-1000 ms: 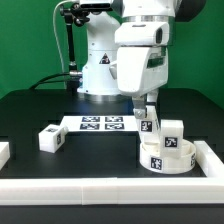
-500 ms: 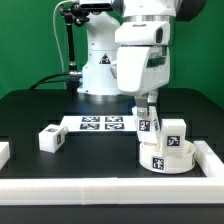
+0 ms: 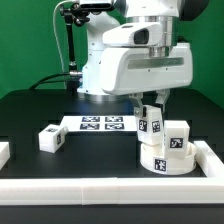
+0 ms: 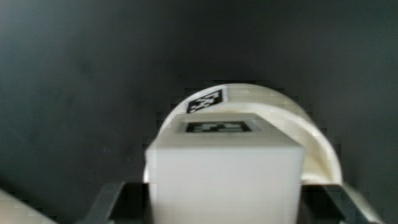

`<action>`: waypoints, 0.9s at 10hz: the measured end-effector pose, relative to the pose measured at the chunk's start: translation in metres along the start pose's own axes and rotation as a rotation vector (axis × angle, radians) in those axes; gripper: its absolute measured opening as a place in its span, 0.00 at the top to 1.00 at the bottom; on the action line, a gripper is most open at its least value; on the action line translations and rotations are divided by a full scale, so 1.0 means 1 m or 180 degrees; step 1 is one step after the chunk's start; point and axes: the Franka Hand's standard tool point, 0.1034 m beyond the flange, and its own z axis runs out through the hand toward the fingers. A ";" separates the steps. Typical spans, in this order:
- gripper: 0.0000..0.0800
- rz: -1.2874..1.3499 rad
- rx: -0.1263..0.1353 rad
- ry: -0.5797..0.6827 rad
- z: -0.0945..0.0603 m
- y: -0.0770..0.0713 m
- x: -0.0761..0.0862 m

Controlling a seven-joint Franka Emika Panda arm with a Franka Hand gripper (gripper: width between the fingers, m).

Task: Assemble stool

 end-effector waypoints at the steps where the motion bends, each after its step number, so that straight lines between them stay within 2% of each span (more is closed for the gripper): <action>1: 0.57 0.0254 0.0007 -0.0006 0.000 -0.001 0.003; 4: 0.57 0.1320 0.0091 -0.0083 0.001 0.000 0.005; 9: 0.57 0.2247 0.0117 -0.0084 0.001 -0.002 0.006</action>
Offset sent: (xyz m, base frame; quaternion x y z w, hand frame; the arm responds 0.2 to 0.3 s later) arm 0.0041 0.0008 -0.0047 0.0298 -0.0373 0.2587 0.9648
